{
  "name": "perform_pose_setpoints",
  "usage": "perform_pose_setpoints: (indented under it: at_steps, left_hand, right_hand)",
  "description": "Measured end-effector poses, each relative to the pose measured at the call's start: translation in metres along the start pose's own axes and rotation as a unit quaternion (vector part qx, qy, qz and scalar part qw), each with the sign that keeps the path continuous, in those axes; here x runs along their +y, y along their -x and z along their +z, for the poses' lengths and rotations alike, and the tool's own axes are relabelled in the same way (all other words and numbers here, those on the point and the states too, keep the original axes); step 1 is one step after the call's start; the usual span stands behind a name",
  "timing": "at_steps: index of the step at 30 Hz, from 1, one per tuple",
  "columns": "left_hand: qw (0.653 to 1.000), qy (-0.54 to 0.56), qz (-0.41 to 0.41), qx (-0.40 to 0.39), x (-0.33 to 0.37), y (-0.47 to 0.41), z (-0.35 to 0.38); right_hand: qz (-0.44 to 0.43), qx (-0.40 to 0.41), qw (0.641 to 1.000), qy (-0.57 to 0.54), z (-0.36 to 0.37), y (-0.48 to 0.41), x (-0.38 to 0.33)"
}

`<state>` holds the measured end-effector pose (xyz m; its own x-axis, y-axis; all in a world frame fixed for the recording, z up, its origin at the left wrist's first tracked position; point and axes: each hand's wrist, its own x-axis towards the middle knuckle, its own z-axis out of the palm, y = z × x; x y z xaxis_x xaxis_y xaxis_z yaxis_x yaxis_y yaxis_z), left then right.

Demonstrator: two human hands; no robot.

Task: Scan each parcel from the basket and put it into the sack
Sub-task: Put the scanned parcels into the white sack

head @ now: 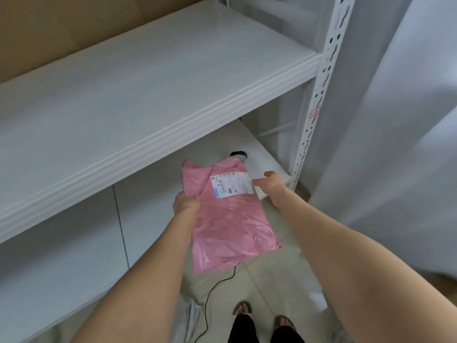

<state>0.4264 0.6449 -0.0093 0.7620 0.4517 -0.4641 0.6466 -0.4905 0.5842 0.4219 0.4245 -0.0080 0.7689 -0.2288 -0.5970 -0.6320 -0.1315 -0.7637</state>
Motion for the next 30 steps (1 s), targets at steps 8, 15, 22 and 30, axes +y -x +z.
perform_pose_setpoints:
  at_steps: [8, 15, 22, 30]
  left_hand:
    - [0.994, -0.027, 0.03, 0.099, -0.028, -0.102, 0.012]
    - [0.993, -0.003, 0.048, 0.109, -0.04, -0.168, 0.03]
    - [0.992, 0.027, 0.068, 0.1, -0.051, -0.214, 0.05]
    - [0.992, 0.058, 0.066, 0.095, -0.052, -0.22, 0.055]
  right_hand:
    - [0.003, 0.017, 1.0, -0.015, 0.059, -0.09, 0.023]
    - [0.009, 0.027, 1.0, 0.013, 0.096, -0.152, 0.036]
    - [-0.024, 0.051, 0.997, 0.048, 0.116, -0.204, 0.045]
    - [-0.036, 0.064, 0.995, 0.064, 0.12, -0.225, 0.05]
